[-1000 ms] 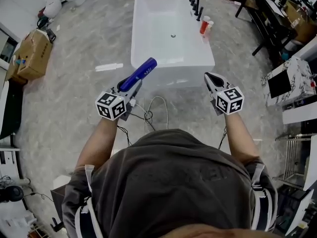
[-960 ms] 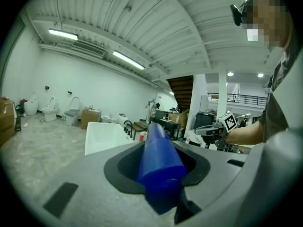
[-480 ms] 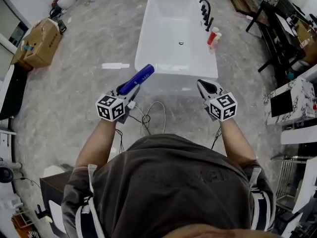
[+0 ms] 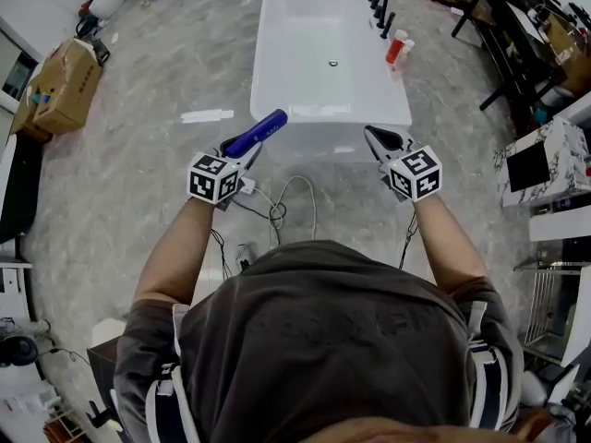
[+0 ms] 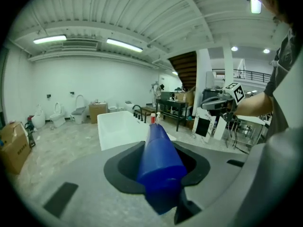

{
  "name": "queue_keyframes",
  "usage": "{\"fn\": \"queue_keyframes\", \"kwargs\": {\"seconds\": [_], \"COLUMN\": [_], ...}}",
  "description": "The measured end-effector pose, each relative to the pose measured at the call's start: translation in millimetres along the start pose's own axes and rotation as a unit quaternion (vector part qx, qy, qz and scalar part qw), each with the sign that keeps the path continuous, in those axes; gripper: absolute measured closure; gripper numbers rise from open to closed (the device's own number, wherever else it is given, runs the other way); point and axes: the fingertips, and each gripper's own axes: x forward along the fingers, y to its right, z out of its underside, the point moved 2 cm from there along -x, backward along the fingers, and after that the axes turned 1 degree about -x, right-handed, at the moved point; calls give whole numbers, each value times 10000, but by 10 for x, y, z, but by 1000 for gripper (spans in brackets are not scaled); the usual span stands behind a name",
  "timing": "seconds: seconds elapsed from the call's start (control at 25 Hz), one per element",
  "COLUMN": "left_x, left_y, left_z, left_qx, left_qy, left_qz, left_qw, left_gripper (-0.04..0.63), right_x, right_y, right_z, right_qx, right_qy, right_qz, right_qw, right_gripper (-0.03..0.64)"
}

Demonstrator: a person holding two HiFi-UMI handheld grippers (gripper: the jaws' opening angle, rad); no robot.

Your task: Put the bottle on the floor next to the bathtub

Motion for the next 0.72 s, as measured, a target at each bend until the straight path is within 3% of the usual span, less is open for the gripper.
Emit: {"fn": "queue_keyframes", "kwargs": {"seconds": [0.28,0.52,0.72], "left_x": [295,867,1516], "left_y": [-655,-931,-955], "left_z": [652,1530,2509], "left_qx": [424,883,914], "left_qy": [-1026,-1978,-2637], "left_qz": [346,656,912], "left_qw": [9932,9741,9559], "left_gripper": [457,457,457], "right_x": [556,1083,1524], "right_y": [-265,-270,-235], "right_z": [301,949,1852], "right_qx": [162,215,216], "right_qy": [-463,-1009,-1452], "right_qz": [366,436,348], "right_qw": [9981,9937,9885], "right_gripper": [624,624,624]}}
